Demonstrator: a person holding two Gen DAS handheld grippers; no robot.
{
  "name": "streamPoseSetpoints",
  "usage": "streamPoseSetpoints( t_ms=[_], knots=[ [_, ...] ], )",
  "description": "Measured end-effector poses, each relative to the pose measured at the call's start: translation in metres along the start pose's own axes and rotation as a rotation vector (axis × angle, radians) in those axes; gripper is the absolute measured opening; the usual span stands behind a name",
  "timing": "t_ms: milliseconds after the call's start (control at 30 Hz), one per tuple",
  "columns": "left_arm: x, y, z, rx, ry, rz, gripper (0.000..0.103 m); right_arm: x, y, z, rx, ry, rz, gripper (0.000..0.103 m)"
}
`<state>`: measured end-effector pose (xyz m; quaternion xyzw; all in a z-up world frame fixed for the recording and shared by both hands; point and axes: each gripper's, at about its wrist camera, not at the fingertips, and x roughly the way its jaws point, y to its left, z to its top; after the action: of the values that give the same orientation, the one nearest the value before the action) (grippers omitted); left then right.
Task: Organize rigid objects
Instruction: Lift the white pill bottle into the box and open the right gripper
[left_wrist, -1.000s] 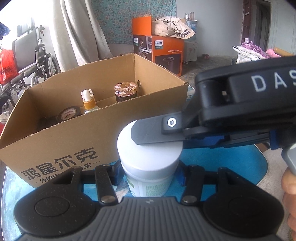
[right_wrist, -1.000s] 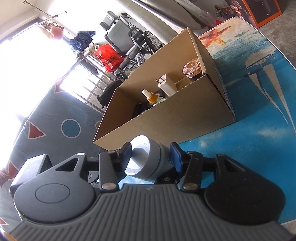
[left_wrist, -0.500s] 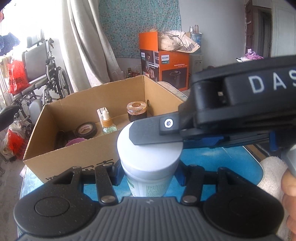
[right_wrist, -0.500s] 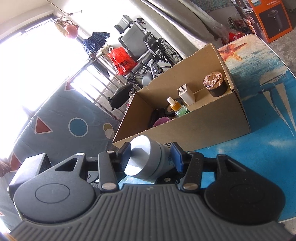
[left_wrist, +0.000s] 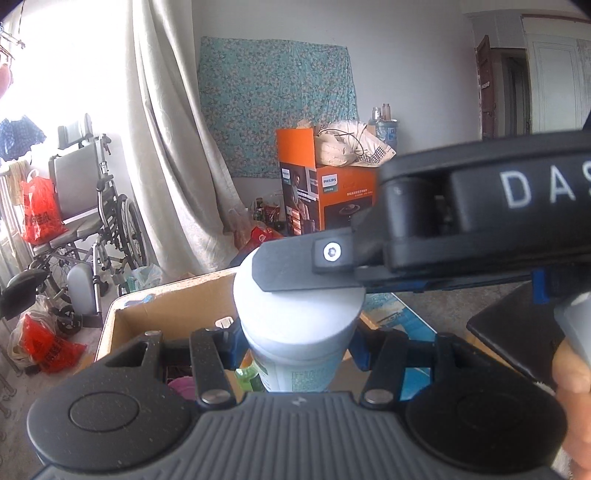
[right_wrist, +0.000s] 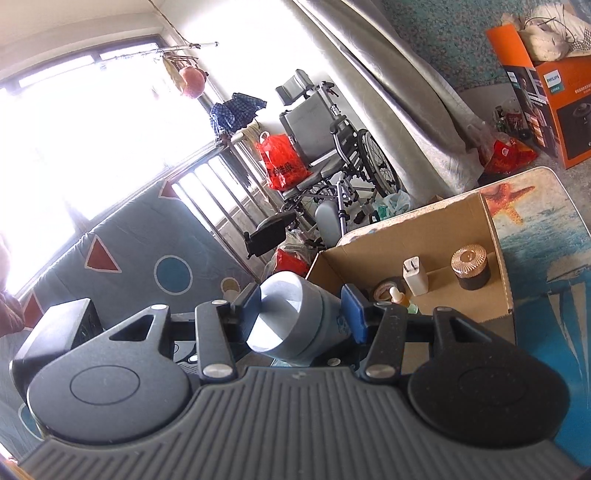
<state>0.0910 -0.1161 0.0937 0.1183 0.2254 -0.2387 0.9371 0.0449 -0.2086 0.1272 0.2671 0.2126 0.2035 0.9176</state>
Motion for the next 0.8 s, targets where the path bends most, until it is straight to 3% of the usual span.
streamPoseSetpoints(
  t_ms=[133, 267, 533, 800],
  knots=[
    [0.037, 0.012, 0.022, -0.032, 0.046, -0.065, 0.054, 0.016, -0.01, 0.035, -0.015, 0.007, -0.048, 0.049],
    [0.088, 0.018, 0.022, -0.069, 0.157, -0.125, 0.054, 0.05, -0.047, 0.053, 0.026, 0.067, -0.097, 0.05],
    [0.168, 0.027, -0.005, -0.091, 0.33, -0.155, 0.054, 0.119, -0.112, 0.036, 0.09, 0.192, -0.145, 0.05],
    [0.194, 0.026, -0.02, -0.099, 0.419, -0.143, 0.054, 0.151, -0.139, 0.028, 0.081, 0.227, -0.15, 0.049]
  ],
)
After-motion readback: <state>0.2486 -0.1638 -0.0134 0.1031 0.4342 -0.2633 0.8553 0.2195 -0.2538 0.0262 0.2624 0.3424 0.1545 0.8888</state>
